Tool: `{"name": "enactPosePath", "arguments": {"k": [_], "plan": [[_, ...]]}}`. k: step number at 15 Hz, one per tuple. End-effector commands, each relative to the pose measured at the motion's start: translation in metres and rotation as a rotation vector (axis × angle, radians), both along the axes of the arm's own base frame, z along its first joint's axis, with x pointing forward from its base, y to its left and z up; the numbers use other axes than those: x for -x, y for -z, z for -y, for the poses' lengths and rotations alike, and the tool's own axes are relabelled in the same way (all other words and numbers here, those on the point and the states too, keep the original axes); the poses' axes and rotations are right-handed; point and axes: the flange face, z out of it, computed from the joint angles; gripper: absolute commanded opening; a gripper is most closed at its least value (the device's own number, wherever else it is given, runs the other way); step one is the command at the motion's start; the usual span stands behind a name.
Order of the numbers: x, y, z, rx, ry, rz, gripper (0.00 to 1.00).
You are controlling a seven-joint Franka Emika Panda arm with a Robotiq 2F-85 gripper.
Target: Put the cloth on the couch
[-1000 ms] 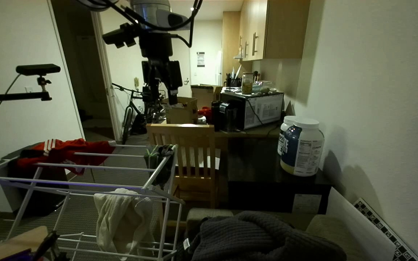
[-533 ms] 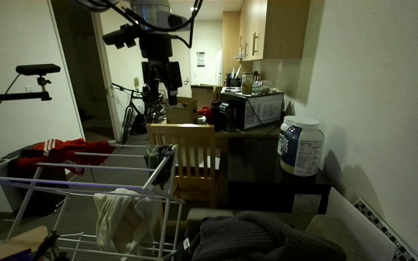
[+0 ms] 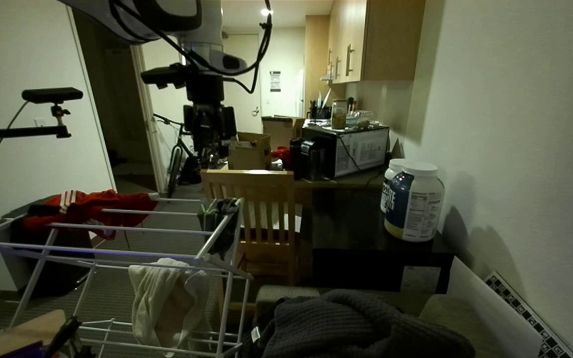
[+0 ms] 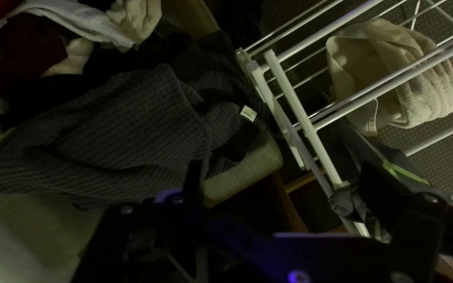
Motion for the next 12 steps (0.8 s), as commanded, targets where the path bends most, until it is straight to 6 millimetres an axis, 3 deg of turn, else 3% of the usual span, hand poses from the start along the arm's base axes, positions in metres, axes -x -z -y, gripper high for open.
{"name": "enactPosePath", "arguments": {"k": [1, 5, 12], "plan": [[-0.013, 0.015, -0.042, -0.022, -0.074, -0.02, 1.0], [-0.025, 0.038, -0.075, -0.028, -0.141, -0.057, 1.0], [-0.051, 0.092, -0.092, -0.012, -0.118, -0.118, 1.0]]}}
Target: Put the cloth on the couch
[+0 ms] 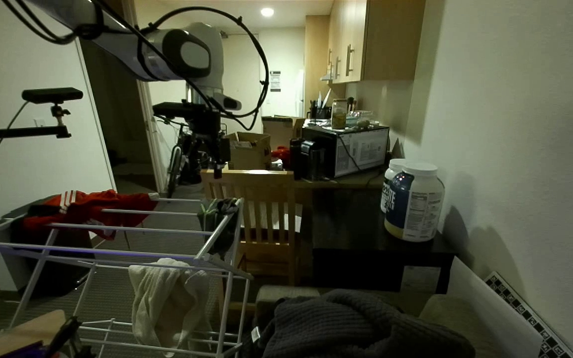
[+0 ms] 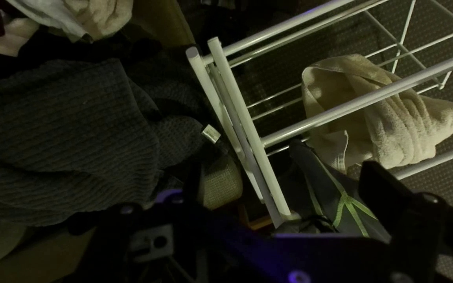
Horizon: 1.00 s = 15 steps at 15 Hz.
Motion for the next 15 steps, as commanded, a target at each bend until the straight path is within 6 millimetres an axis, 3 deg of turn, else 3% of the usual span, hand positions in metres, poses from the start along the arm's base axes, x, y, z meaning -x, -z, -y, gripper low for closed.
{"name": "enactPosePath", "arguments": {"k": [1, 10, 15], "plan": [[-0.016, 0.018, -0.01, -0.012, 0.033, 0.012, 1.0], [-0.026, 0.03, -0.051, -0.015, 0.119, 0.188, 1.0], [-0.028, 0.062, -0.087, 0.007, 0.139, 0.206, 1.0]]}}
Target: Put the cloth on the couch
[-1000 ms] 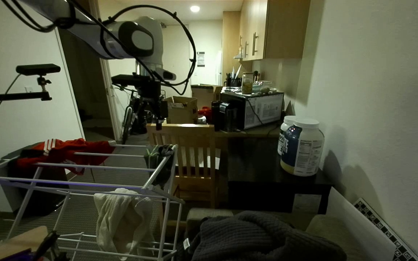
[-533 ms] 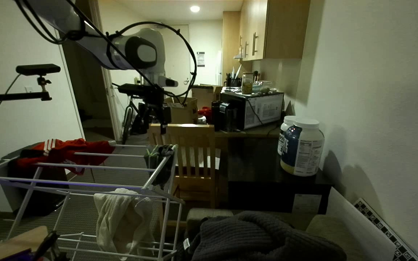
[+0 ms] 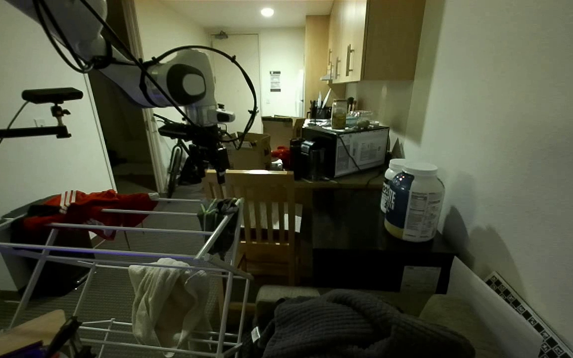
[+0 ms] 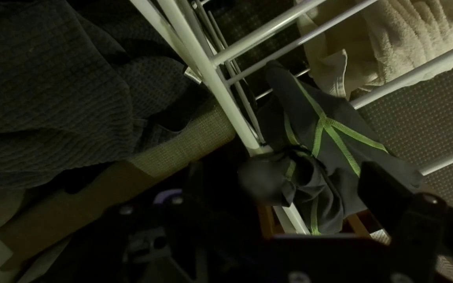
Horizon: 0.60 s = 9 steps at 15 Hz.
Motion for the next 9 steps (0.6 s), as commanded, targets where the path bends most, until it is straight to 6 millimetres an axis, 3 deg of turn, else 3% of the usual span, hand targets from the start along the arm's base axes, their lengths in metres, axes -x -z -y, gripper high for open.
{"name": "enactPosePath", "arguments": {"k": [1, 9], "plan": [[-0.004, 0.029, -0.023, 0.027, 0.021, 0.023, 1.0], [-0.029, 0.087, -0.055, 0.031, 0.027, 0.077, 1.0]]}}
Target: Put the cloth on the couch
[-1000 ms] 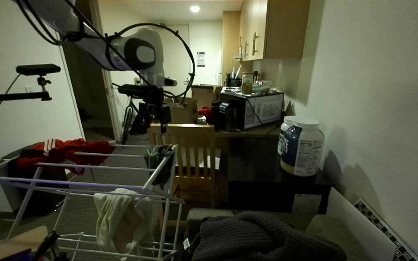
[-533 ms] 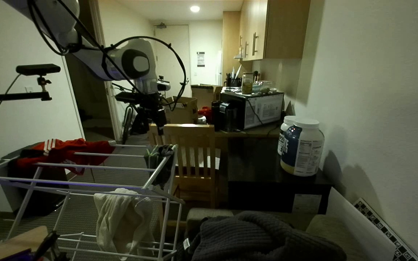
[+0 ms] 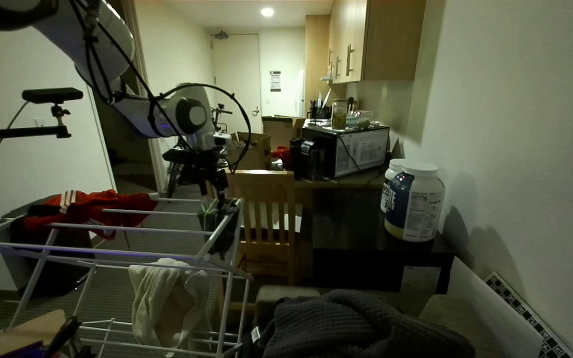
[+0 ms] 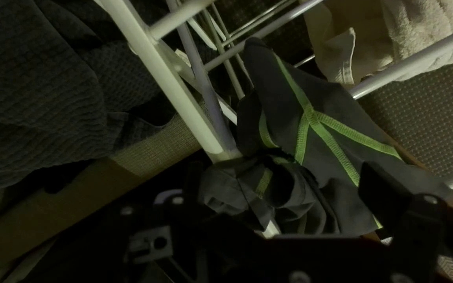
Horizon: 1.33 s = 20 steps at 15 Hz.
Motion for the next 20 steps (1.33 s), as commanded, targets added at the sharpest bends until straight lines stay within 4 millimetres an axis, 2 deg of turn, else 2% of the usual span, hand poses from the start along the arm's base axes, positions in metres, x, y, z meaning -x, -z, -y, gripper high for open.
{"name": "enactPosePath", "arguments": {"k": [1, 8, 17, 18, 20], "plan": [[-0.017, 0.015, -0.009, -0.006, 0.01, 0.046, 1.0], [-0.042, 0.031, -0.013, -0.01, 0.142, 0.051, 1.0], [-0.035, 0.052, -0.006, 0.052, 0.291, -0.024, 1.0], [-0.034, 0.054, -0.005, 0.06, 0.304, -0.033, 0.75], [-0.034, 0.055, -0.002, 0.068, 0.32, -0.043, 0.68]]}}
